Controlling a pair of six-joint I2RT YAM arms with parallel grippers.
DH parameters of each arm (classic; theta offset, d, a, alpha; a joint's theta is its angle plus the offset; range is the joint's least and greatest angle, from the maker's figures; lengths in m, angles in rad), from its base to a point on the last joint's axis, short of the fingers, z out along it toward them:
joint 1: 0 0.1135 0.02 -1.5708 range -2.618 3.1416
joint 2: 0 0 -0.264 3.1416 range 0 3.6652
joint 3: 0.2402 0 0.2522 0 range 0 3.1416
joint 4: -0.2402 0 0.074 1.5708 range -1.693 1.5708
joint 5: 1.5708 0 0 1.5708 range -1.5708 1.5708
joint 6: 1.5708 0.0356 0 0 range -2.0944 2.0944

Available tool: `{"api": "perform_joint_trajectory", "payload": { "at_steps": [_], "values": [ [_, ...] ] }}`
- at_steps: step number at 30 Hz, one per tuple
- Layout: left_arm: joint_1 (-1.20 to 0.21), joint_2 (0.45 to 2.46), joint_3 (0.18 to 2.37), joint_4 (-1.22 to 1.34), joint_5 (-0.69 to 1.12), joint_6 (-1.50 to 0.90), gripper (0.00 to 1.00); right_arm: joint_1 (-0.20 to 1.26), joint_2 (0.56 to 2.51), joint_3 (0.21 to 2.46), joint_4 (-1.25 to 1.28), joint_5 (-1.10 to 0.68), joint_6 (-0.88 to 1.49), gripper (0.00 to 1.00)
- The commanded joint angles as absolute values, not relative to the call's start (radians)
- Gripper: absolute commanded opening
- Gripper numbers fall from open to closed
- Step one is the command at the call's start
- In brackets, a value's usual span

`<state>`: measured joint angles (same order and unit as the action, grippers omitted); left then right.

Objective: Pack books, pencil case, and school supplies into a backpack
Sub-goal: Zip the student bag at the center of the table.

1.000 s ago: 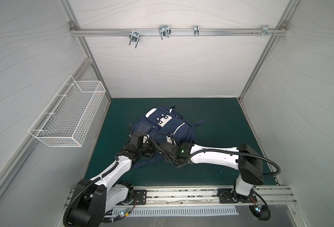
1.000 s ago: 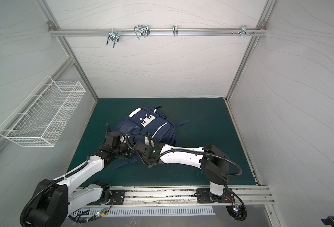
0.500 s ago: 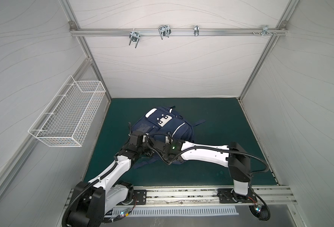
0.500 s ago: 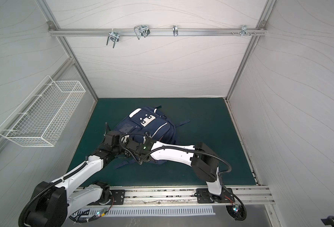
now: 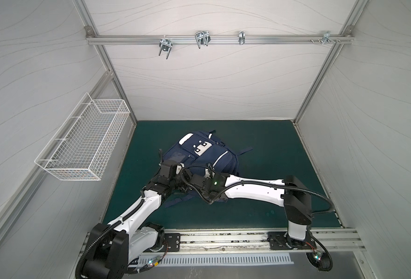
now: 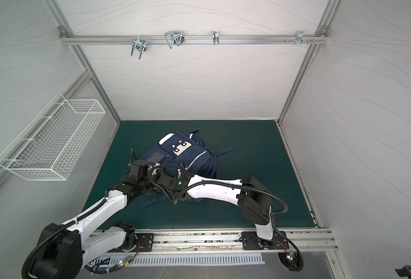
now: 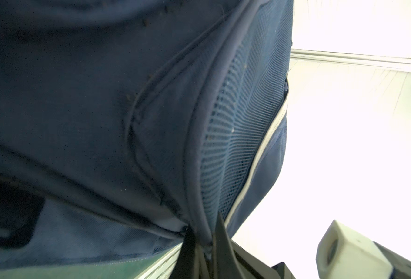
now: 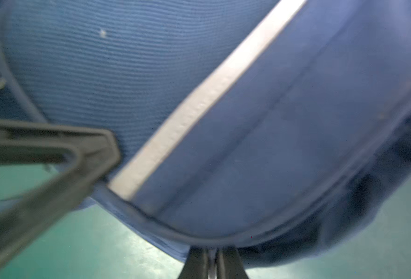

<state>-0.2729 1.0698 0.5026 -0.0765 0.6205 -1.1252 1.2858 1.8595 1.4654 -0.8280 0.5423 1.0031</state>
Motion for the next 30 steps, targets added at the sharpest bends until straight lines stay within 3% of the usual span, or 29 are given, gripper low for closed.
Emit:
{"api": "perform_joint_trajectory", "payload": {
  "at_steps": [1, 6, 14, 20, 26, 30],
  "values": [
    [-0.241, 1.046, 0.584, -0.073, 0.607, -1.083, 0.0, 1.263, 1.775, 1.402, -0.906, 0.585, 0.968, 0.0],
    [-0.169, 1.031, 0.6, -0.161, 0.573, -1.058, 0.0, 1.221, 1.599, 1.201, -0.759, 0.561, 0.837, 0.0],
    [-0.067, 1.069, 0.662, -0.337, 0.478, -1.0, 0.0, 1.01, 1.375, 0.926, -0.515, 0.424, 0.561, 0.0],
    [0.0, 1.168, 0.777, -0.422, 0.33, -0.924, 0.0, 1.027, 1.323, 0.884, -0.446, 0.262, 0.458, 0.0],
    [0.061, 1.327, 0.913, -0.476, 0.242, -0.89, 0.0, 1.08, 1.334, 0.929, -0.496, 0.334, 0.488, 0.0],
    [0.107, 1.395, 0.96, -0.482, 0.221, -0.883, 0.0, 1.019, 1.306, 0.897, -0.53, 0.369, 0.541, 0.0]
  ]
}}
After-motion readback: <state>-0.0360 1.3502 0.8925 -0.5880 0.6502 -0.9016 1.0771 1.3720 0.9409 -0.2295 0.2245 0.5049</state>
